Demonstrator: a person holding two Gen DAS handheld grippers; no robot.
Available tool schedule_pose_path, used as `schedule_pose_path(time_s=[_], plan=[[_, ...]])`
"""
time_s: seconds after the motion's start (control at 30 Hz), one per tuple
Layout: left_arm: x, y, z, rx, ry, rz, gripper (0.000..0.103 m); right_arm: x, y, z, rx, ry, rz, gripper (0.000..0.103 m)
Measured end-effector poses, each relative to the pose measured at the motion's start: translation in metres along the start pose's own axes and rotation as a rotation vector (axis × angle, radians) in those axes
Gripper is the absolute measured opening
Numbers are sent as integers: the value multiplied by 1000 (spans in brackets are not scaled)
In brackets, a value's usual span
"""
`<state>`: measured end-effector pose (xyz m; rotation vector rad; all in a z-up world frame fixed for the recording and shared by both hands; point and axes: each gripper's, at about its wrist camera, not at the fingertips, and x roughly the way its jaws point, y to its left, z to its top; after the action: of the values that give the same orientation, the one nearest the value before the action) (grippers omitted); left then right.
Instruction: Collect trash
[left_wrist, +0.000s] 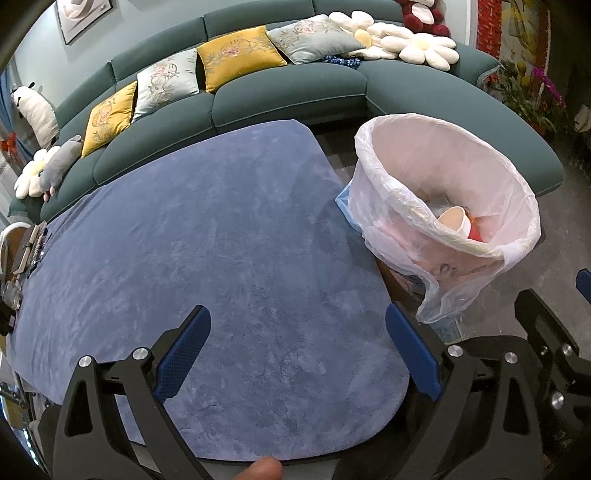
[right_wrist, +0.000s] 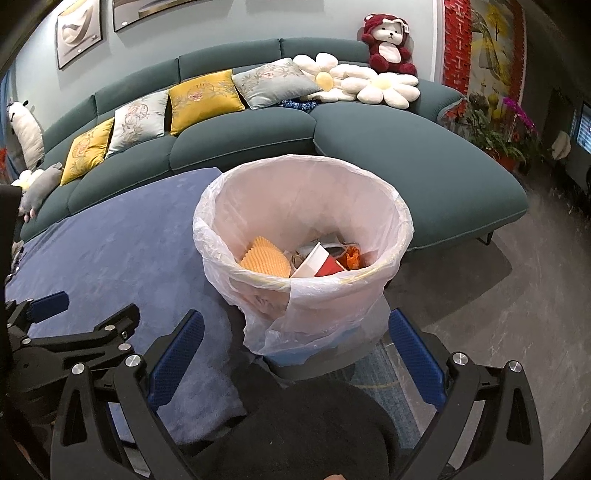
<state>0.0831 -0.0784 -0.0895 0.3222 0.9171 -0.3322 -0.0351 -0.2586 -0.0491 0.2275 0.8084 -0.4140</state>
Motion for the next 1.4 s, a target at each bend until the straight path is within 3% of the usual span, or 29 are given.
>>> schedule_pose_path(time_s=[1.4], plan=[[0, 8, -2, -44, -27, 8, 91, 5, 4, 1, -12, -1, -14, 96]])
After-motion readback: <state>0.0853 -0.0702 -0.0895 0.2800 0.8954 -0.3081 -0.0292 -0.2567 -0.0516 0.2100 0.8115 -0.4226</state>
